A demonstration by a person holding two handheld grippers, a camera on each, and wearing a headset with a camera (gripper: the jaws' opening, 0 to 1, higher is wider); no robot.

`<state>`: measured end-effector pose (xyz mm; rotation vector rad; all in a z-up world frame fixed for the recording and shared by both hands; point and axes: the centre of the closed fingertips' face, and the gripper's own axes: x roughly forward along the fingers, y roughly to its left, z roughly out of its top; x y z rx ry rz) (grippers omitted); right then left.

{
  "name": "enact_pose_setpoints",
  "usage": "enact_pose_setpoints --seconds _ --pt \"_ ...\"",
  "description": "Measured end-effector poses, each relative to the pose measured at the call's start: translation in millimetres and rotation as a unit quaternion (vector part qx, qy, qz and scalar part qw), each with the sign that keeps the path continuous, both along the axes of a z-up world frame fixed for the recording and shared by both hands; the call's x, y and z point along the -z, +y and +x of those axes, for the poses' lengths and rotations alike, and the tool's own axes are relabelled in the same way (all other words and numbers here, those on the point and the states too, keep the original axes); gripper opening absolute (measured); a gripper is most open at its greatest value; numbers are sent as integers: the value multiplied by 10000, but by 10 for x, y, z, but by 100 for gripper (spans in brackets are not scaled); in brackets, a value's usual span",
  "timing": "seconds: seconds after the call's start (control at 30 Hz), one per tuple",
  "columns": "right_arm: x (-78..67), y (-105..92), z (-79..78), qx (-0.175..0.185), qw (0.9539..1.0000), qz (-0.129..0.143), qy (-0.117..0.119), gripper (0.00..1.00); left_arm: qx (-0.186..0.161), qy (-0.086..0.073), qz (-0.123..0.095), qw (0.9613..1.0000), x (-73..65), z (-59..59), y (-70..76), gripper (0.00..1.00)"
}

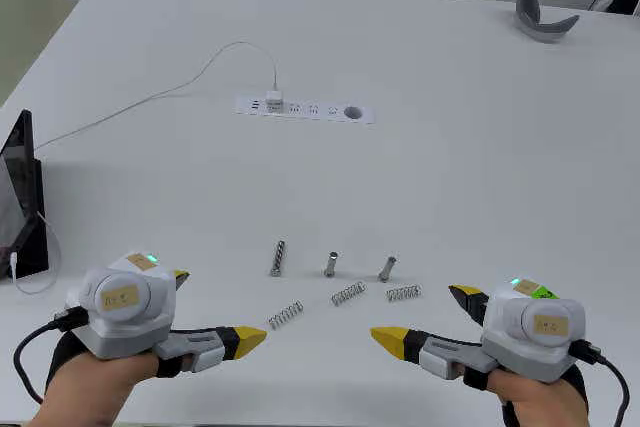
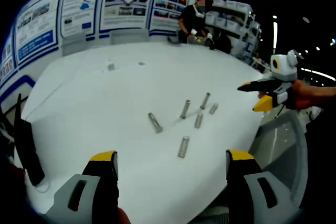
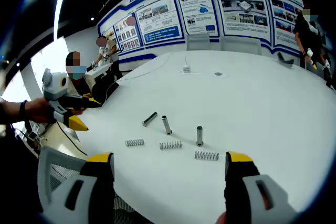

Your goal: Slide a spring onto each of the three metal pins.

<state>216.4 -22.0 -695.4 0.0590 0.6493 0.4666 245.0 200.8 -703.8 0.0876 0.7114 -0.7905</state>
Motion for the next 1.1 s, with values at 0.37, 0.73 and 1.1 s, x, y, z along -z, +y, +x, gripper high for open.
enact_pose_setpoints --seconds 0.37,0.73,1.1 --pt "16 -18 -15 -34 10000 -59 24 89 50 58 -16 10000 33 -23 -17 86" --pt "61 25 -101 -146 9997 -114 137 89 109 124 -52 9999 33 2 -66 86" --pt "50 -32 -141 -50 9998 -114 126 89 111 166 -98 9998 29 108 -85 85"
